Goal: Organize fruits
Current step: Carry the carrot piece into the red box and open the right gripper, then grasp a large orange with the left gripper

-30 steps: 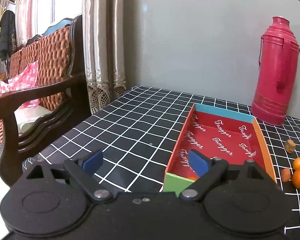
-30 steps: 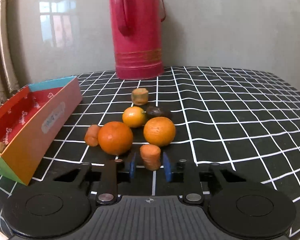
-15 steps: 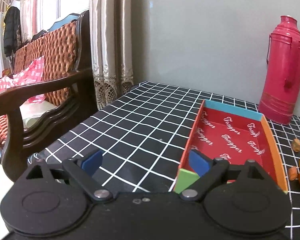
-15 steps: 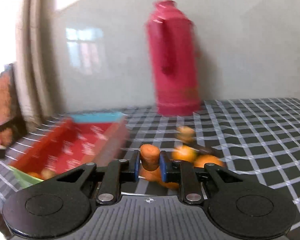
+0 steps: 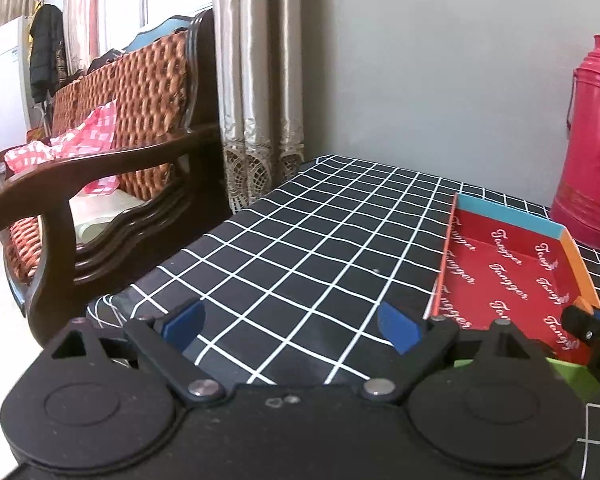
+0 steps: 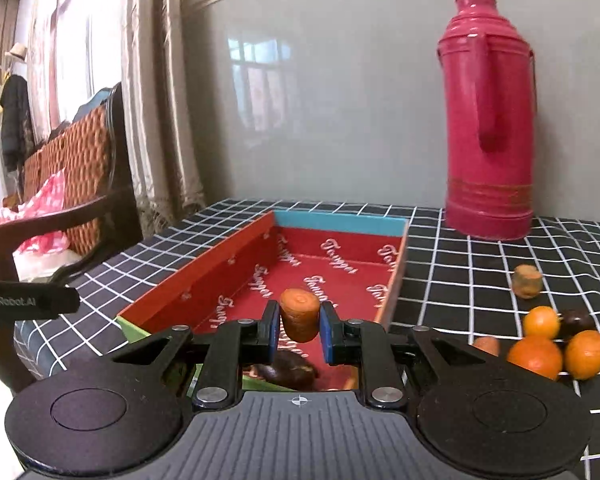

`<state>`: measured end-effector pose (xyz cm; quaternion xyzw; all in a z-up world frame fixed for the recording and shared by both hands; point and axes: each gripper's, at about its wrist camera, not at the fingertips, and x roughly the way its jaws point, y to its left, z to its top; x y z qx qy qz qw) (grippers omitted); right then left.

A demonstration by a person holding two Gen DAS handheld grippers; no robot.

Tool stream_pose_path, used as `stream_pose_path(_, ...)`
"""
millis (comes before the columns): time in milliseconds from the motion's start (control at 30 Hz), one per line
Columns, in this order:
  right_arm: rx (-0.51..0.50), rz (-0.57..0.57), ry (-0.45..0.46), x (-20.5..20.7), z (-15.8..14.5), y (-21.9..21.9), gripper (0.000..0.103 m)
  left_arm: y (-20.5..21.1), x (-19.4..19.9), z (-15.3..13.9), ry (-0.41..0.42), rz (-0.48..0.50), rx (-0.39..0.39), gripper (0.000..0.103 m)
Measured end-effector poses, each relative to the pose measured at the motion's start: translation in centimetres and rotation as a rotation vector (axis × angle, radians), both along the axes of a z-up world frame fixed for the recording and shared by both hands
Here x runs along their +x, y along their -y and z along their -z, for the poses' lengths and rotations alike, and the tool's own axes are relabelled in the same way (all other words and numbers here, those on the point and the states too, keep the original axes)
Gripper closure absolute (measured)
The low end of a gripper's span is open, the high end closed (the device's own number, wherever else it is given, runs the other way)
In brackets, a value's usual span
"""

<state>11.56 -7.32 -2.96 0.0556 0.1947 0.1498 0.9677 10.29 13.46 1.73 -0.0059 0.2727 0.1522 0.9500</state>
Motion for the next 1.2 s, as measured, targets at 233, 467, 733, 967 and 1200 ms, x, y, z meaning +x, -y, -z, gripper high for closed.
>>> stream_pose_path(233,0.026,0.003,-0.027,0.6,0.4,0.0,0.041,-0.3,-0.1,-0.1,-0.001,-0.007,0.000,0.016)
stream_pose_path(467,0.061,0.114,0.105,-1.9,-1.6,3.1,0.022,1.5,-0.1,-0.2,0.015,0.038,0.020,0.016)
stream_pose_path(733,0.062,0.423,0.171,-4.7,-2.8,9.6,0.000,6.7,-0.6,-0.2,0.055,0.196,0.047,0.014)
stream_pose_path(967,0.032,0.614,0.123,-6.7,-2.7,14.8,0.000,13.8,-1.7,0.3,0.114,0.399,0.097,0.012)
stream_pose_path(1200,0.094,0.718,0.113,-9.3,-2.5,19.7,0.000,21.8,-3.6,1.9,0.166,0.632,0.190,0.015)
